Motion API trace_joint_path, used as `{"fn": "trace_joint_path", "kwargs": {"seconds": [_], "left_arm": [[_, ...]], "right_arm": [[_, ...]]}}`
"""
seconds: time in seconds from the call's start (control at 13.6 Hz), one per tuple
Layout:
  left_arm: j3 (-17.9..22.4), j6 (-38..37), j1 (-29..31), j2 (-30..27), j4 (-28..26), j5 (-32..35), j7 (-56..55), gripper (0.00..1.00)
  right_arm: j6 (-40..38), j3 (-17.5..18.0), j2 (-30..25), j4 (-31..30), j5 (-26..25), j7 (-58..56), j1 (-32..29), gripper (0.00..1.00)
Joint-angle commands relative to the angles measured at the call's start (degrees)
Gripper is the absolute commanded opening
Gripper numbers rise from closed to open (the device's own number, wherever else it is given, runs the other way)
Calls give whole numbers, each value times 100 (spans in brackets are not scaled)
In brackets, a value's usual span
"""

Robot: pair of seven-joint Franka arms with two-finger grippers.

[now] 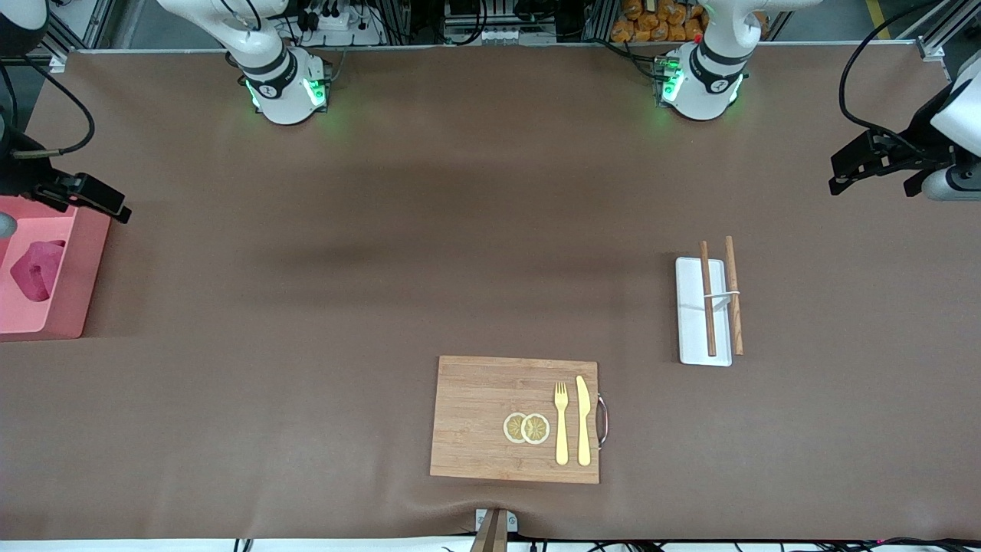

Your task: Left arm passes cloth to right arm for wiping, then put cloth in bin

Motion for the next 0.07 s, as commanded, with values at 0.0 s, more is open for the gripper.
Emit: {"fn": "trace_joint_path", "kwargs": {"seconds": [0.0], "left_arm": [[-20,-62,35,-62,32,96,83,100]], "right_arm": [[137,12,-250,-200,8,-29,45,100]]}}
